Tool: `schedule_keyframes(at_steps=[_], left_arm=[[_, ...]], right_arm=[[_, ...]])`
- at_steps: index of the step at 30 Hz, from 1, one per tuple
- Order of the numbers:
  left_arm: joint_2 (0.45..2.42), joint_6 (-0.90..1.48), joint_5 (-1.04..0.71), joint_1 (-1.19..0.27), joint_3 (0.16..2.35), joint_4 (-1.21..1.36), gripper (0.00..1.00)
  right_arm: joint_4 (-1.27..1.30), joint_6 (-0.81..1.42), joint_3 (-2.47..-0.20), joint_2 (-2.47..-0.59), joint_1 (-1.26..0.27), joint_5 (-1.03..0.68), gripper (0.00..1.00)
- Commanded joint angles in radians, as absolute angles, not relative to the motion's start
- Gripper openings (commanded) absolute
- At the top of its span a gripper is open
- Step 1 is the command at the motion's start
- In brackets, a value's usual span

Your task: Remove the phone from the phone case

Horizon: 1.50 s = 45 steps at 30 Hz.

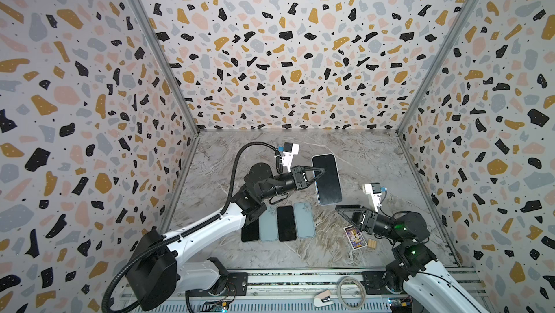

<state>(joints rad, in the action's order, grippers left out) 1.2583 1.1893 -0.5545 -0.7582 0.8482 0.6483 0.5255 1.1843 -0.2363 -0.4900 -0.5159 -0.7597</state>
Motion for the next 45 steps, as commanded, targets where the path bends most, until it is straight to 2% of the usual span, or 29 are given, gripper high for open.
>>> schedule_keyframes(at_steps=[1,45], left_arm=[[1.249,1.195,-0.584,-0.756,0.875,0.774,0.00],[1.248,1.209,-0.583,-0.773,0.816,0.854,0.00]], right_arm=[[0.597,1.163,-0.265,-0.532,-0.540,-0.731,0.65],[0.718,1.170,-0.269,-0.605,-0.535,-0.710,0.63]])
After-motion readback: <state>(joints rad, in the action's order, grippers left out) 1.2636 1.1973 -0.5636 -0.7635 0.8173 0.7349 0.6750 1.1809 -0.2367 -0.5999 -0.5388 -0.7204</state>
